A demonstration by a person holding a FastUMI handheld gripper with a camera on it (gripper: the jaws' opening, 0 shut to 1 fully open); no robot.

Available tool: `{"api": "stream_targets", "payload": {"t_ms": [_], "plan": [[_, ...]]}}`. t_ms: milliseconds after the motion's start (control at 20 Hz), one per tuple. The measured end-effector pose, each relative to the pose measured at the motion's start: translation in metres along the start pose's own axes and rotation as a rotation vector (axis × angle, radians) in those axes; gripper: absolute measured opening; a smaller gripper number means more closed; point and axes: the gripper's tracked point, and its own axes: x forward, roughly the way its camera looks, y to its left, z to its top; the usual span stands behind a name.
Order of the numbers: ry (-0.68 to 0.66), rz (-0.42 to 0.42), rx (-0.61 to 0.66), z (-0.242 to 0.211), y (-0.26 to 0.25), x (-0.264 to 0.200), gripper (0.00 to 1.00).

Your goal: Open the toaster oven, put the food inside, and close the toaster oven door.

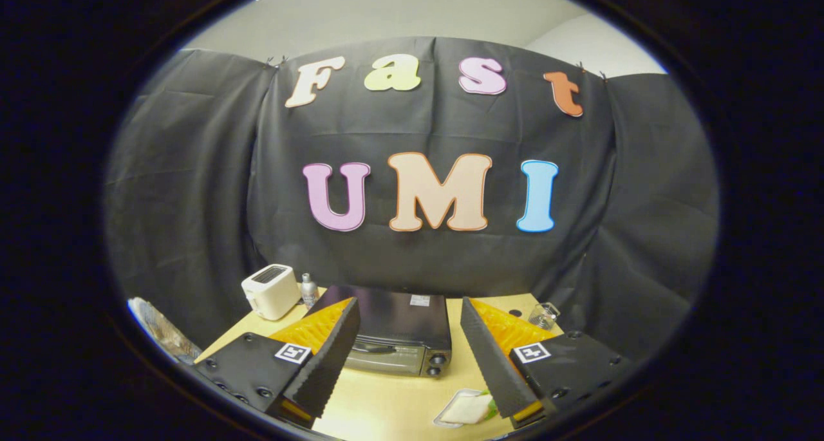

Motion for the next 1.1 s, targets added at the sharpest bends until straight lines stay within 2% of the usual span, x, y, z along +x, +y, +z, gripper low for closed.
{"api": "stream_targets", "payload": {"t_ms": [200,650,1100], "plan": [[0.005,0.008,0.012,-0.006,0.006,-0.001,0.98],[0.060,0.026,0.044,-0.058,0.028,0.018,0.98],[0.108,0.010,0.062,-0.115,0.045,0.086,0.98]]}}
